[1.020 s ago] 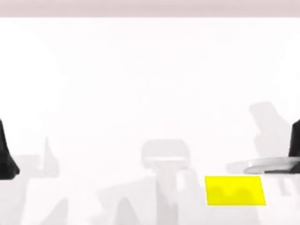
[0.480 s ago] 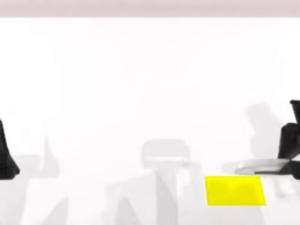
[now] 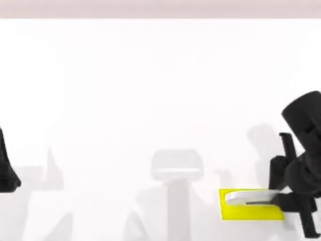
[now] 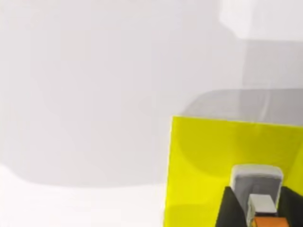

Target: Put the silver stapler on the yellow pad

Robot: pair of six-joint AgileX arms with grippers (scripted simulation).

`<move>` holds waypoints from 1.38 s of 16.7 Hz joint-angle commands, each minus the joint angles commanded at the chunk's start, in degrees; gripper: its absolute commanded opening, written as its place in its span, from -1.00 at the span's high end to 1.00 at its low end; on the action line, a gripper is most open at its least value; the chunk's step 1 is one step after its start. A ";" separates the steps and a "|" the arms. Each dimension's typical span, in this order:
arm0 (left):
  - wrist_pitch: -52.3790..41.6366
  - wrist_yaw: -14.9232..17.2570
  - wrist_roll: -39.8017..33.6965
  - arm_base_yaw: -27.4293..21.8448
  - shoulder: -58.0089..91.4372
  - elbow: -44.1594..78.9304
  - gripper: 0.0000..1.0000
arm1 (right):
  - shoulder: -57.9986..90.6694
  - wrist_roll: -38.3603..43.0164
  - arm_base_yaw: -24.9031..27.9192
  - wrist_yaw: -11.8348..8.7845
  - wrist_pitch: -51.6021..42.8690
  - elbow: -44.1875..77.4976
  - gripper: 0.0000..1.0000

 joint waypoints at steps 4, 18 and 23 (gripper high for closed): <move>0.00 0.00 0.00 0.00 0.00 0.00 -1.00 | 0.25 0.18 0.18 0.03 0.41 -0.22 1.00; 0.00 0.00 0.00 0.00 0.00 0.00 -1.00 | 0.25 0.18 0.18 0.03 0.41 -0.22 -1.00; 0.00 0.00 0.00 0.00 0.00 0.00 -1.00 | 0.25 0.18 0.18 0.03 0.41 -0.22 -1.00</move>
